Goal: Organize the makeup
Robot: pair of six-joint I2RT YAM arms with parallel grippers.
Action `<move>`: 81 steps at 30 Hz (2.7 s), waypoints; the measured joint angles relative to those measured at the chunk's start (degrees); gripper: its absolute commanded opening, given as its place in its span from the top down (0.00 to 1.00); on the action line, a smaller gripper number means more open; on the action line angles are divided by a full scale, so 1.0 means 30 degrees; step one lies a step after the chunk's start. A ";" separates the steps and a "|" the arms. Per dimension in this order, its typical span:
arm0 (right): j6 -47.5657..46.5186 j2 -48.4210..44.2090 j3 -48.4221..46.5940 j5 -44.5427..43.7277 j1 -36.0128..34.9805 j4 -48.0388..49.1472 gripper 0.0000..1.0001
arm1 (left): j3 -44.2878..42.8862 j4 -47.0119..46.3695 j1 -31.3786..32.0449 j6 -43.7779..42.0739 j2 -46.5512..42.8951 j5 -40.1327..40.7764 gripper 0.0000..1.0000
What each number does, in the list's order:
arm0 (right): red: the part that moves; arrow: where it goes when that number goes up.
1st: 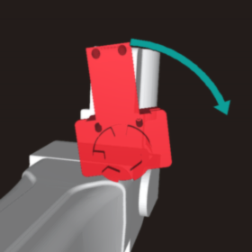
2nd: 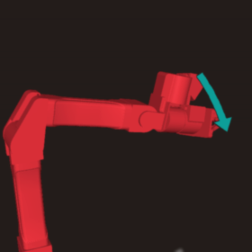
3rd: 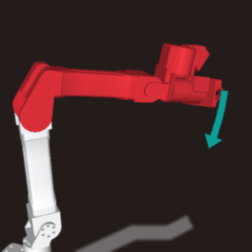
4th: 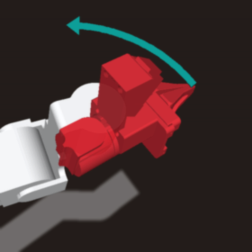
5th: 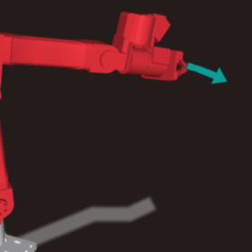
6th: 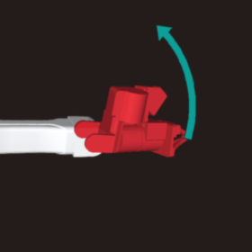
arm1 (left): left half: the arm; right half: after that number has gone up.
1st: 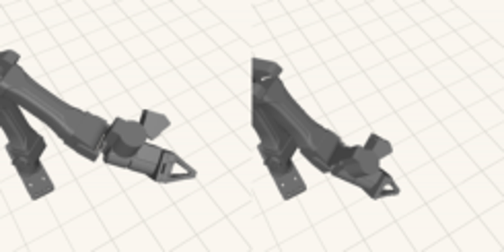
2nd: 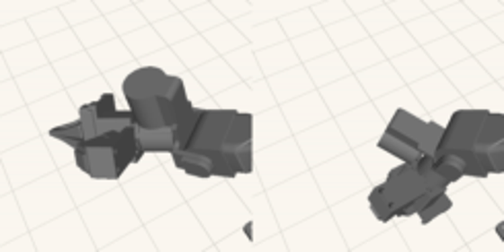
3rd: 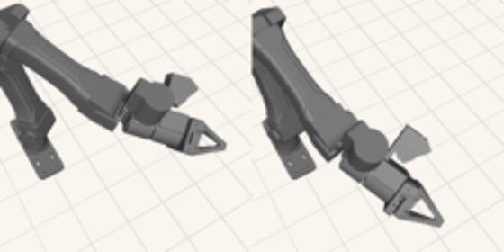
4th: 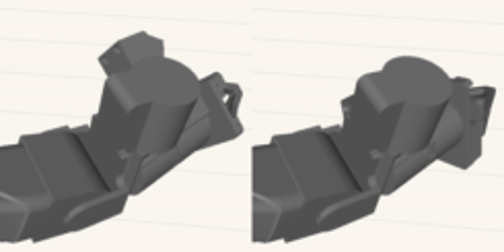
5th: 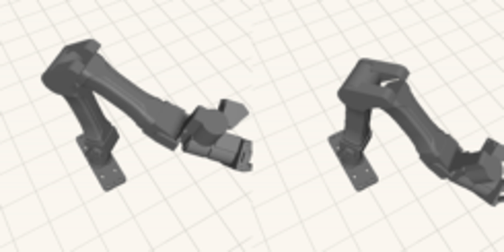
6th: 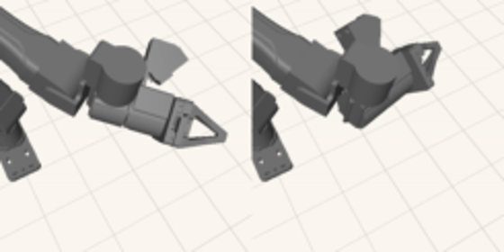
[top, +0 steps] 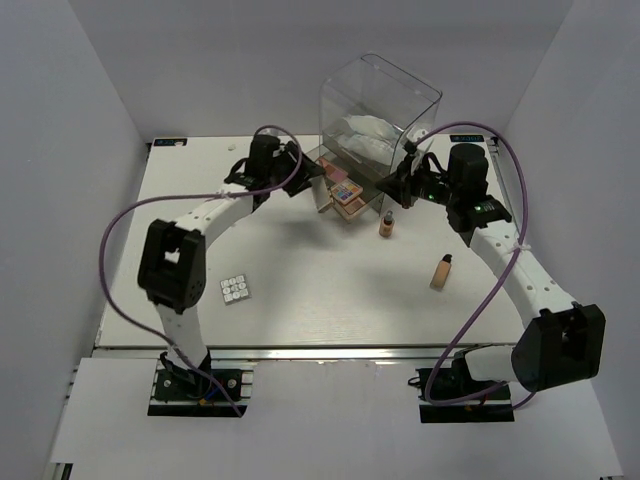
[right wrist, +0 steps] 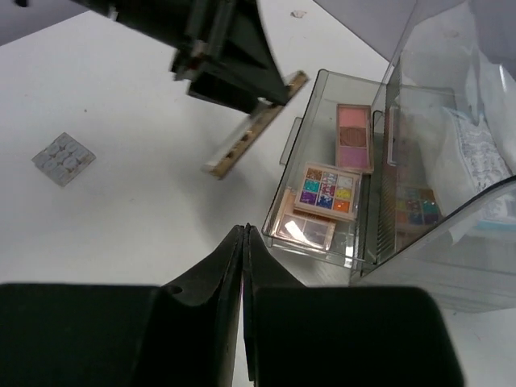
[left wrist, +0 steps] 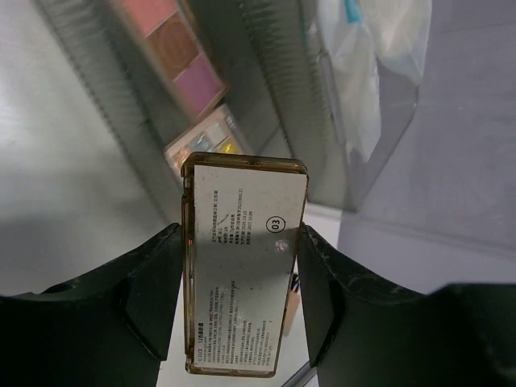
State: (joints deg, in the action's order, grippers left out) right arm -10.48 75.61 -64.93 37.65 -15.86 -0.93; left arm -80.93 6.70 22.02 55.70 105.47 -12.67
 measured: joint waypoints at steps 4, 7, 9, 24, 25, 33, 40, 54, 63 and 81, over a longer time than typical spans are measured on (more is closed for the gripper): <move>0.0189 -0.0561 0.0882 0.0007 0.0095 0.0109 0.92 | -0.3898 0.0313 0.0342 0.1056 0.3490 0.0036 0.81; 0.0335 -0.0984 0.1348 0.0007 0.0226 0.0168 0.92 | -0.6994 0.1122 0.0459 0.1421 0.5617 0.0444 0.54; 0.0379 -0.1246 0.1574 0.0015 0.0313 0.0262 0.93 | -0.8582 0.1770 0.0495 0.1581 0.6579 0.0743 0.45; 0.0437 -0.1698 0.1967 0.0408 0.0423 0.0357 0.88 | -1.1934 0.3738 0.0525 0.2382 0.8196 0.1384 0.02; 0.0423 -0.1698 0.1967 0.0474 0.0423 0.0357 0.87 | -1.1934 0.3789 0.0525 0.2244 0.8167 0.1428 0.02; -0.1617 -0.1698 0.1967 0.1596 0.0430 -0.0823 0.49 | -0.8327 0.4605 0.0197 -0.0707 0.4401 0.2645 0.02; -0.2747 -0.1668 0.1967 0.2186 0.0423 -0.1705 0.48 | 0.0933 0.4896 -0.3089 -0.2754 -0.5646 0.3534 0.05; -0.3257 0.0007 0.1588 0.2324 0.0313 -0.3286 0.48 | 1.1285 1.0739 -0.4036 -0.5282 -0.9056 0.7104 0.06; -0.3512 0.0022 0.1588 0.1807 0.0262 -0.3687 0.47 | 1.2998 0.9573 -0.3381 -0.6098 -0.9216 0.6863 0.03; -0.3592 0.0022 0.1588 0.1486 0.0262 -0.3708 0.47 | 1.3486 0.7526 -0.2164 -0.7147 -0.7970 0.8036 0.25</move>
State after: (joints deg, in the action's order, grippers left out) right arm -21.26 75.68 -60.16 42.11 -15.07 -12.05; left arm -40.47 29.28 15.53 34.26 81.56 11.44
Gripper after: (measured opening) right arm 0.531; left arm 0.799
